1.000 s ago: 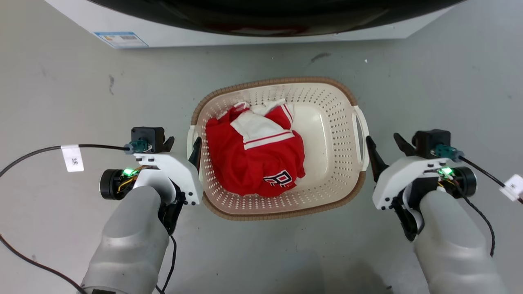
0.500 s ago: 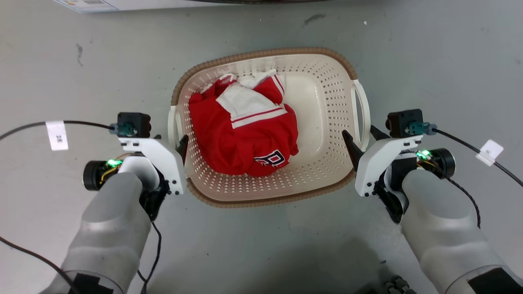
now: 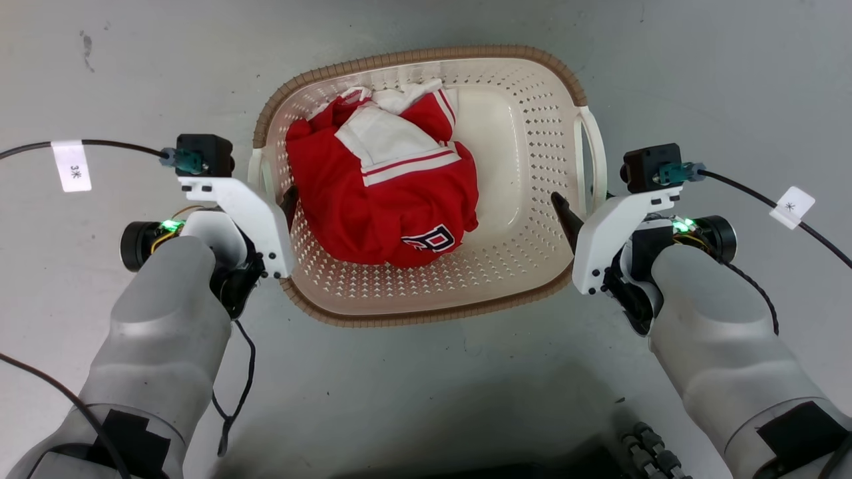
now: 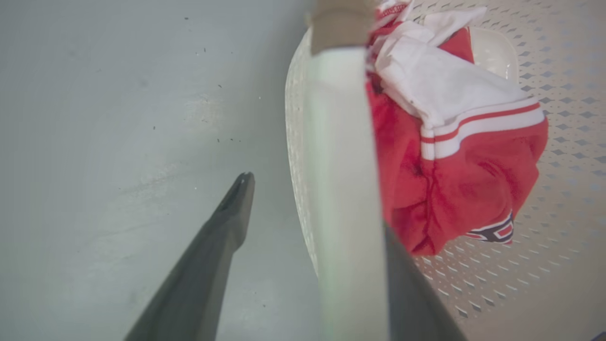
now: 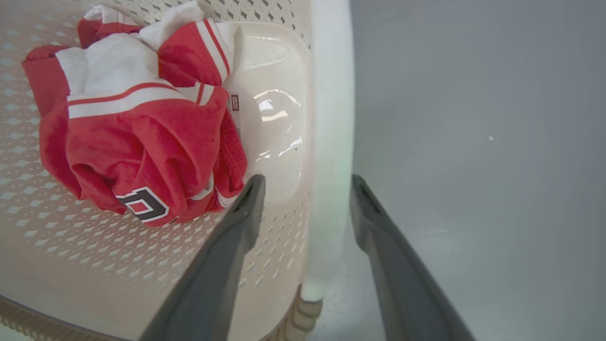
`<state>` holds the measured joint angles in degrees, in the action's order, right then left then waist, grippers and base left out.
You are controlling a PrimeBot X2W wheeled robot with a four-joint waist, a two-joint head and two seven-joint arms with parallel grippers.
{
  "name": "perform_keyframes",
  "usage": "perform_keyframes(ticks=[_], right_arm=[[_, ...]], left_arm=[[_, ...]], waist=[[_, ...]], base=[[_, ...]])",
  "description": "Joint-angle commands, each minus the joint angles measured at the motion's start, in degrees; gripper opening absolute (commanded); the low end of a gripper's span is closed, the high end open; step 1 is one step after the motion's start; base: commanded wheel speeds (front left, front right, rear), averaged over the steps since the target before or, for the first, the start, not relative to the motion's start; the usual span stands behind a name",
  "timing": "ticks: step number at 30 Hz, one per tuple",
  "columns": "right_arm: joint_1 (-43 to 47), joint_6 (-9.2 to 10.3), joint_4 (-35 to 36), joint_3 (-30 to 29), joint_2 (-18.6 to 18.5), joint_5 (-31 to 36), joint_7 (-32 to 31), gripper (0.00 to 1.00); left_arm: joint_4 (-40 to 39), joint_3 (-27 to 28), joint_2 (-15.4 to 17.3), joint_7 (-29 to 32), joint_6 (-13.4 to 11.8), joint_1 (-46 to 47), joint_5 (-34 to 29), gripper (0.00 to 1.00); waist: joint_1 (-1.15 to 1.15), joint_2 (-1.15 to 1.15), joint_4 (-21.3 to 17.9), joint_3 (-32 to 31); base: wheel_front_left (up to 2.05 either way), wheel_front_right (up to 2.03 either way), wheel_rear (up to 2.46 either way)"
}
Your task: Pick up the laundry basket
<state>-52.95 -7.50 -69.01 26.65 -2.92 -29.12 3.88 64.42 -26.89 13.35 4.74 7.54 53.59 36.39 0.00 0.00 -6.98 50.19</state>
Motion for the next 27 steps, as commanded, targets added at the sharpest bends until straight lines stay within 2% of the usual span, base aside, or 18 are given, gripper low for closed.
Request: perform_keyframes(ticks=[1, 7, 16, 27], right_arm=[[-1.3, 0.02, -0.2, 0.8, 0.1, -0.9, -0.3, 0.0], [-1.9, 0.01, -0.8, 3.2, -0.2, -3.4, -1.1, 0.0], [-1.4, 0.01, -2.5, 5.7, -0.3, -6.0, -3.9, 0.0], [-0.1, 0.01, -3.1, 8.4, -2.1, -10.3, -16.7, 0.0]], left_arm=[[-0.6, -0.7, 0.6, 0.2, -0.1, 1.0, 0.8, 0.0], [-1.6, -3.5, 1.1, 0.2, -0.1, 1.5, 3.4, 0.0], [-1.3, -7.2, -1.0, 3.4, 0.0, 0.3, 8.5, 0.0], [-0.8, -11.0, -2.5, 12.4, 0.3, -2.0, 16.1, 0.0]], waist=[[0.0, 0.0, 0.1, 0.4], [0.0, 0.0, 0.3, 0.4], [0.0, 0.0, 1.2, -4.0], [0.0, 0.0, 2.8, -15.2]], base=[[0.0, 0.0, 0.0], [0.0, 0.0, 0.0], [0.0, 0.0, 0.0], [0.0, 0.0, 0.0]])
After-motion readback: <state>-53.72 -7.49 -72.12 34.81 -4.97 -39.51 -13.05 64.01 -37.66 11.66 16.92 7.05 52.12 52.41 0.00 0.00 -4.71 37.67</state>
